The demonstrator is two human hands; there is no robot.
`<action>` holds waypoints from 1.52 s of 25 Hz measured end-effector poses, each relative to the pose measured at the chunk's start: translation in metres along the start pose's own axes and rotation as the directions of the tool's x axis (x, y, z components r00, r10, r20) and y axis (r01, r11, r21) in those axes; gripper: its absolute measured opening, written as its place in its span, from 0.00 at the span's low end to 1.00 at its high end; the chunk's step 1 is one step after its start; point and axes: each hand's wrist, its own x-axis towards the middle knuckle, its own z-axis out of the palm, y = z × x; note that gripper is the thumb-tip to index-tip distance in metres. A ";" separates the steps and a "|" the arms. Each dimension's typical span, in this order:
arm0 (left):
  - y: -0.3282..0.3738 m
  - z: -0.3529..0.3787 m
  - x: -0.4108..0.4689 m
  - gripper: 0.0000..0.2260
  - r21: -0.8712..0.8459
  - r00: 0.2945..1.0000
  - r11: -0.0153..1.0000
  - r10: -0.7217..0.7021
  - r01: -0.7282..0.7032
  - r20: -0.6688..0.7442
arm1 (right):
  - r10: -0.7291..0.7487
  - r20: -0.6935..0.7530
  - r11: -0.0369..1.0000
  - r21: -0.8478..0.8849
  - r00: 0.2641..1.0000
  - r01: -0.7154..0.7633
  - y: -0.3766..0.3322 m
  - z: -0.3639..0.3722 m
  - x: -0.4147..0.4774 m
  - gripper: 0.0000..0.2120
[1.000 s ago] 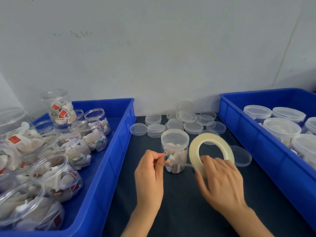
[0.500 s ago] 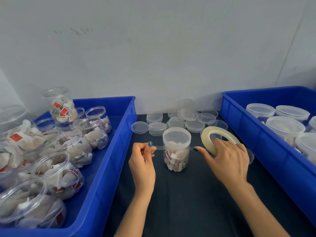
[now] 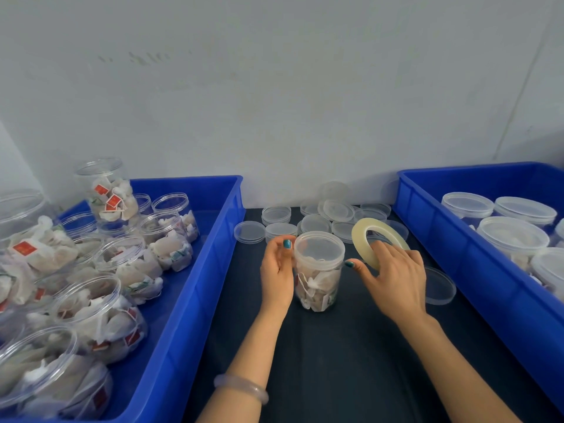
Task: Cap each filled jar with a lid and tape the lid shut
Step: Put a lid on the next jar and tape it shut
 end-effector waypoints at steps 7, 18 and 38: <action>-0.002 0.006 0.015 0.06 -0.143 0.967 0.956 -0.255 0.256 0.021 | -0.005 -0.001 0.993 0.120 1.000 0.005 -0.007 0.008 -0.004 0.26; -0.004 -0.001 -0.019 0.39 0.093 0.935 0.995 0.009 -0.045 0.356 | 0.049 0.134 0.967 0.241 0.990 -0.080 -0.011 0.003 -0.013 0.33; 0.007 -0.023 -0.022 0.44 -0.214 0.834 0.884 -0.275 0.415 0.479 | 0.055 0.243 0.973 0.206 0.968 -0.107 -0.007 -0.024 0.009 0.31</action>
